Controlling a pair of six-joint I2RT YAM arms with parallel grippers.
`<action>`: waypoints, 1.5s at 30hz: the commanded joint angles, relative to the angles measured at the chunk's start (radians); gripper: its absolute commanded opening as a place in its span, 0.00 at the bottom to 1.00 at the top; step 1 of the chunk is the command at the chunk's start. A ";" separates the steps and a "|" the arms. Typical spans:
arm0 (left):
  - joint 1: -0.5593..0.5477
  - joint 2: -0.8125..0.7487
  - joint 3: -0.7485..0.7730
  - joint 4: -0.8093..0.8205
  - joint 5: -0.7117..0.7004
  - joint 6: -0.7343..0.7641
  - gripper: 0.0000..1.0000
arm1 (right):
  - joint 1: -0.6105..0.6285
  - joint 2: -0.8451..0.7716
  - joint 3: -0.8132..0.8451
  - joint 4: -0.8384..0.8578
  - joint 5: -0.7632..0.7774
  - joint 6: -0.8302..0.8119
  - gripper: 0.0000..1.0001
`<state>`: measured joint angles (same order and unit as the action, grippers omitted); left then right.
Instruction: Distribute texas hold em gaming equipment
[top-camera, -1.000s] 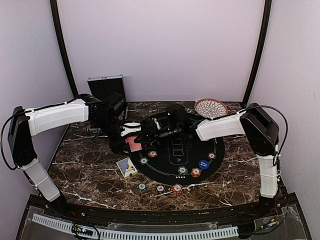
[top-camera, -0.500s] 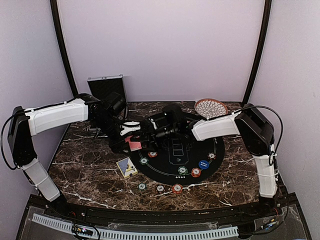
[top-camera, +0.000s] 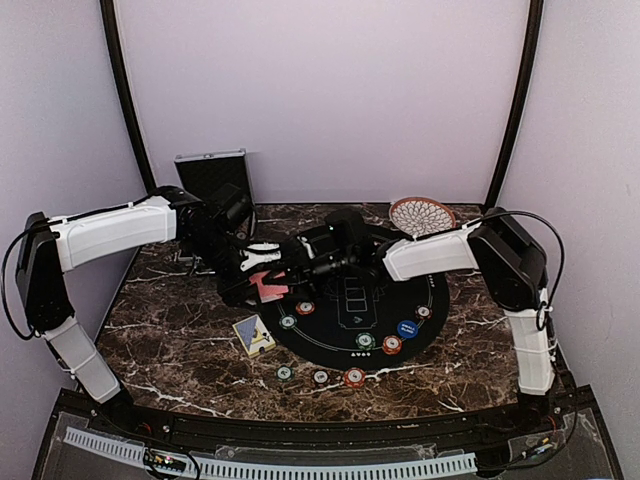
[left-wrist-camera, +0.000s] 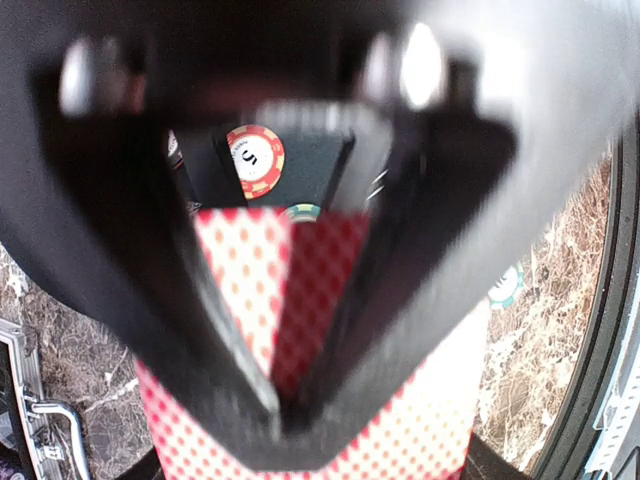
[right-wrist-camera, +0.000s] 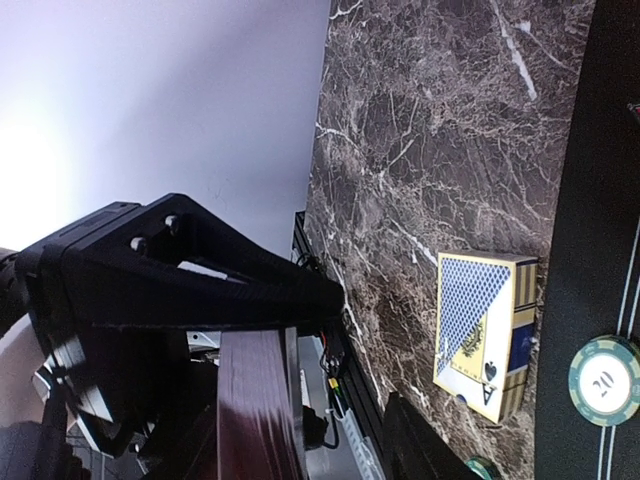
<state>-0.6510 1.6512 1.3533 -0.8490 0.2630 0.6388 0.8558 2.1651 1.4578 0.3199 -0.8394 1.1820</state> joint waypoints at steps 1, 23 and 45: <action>0.007 -0.033 0.019 -0.009 0.013 -0.003 0.33 | -0.023 -0.054 -0.051 -0.091 0.041 -0.067 0.48; 0.018 -0.037 -0.004 -0.006 0.004 -0.010 0.31 | -0.027 -0.149 -0.059 -0.173 0.068 -0.104 0.15; 0.044 -0.050 -0.030 -0.065 0.001 0.006 0.16 | -0.204 -0.088 0.039 -0.308 0.039 -0.232 0.12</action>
<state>-0.6132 1.6501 1.3270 -0.8730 0.2504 0.6346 0.6758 2.0182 1.4059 0.0284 -0.7902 0.9962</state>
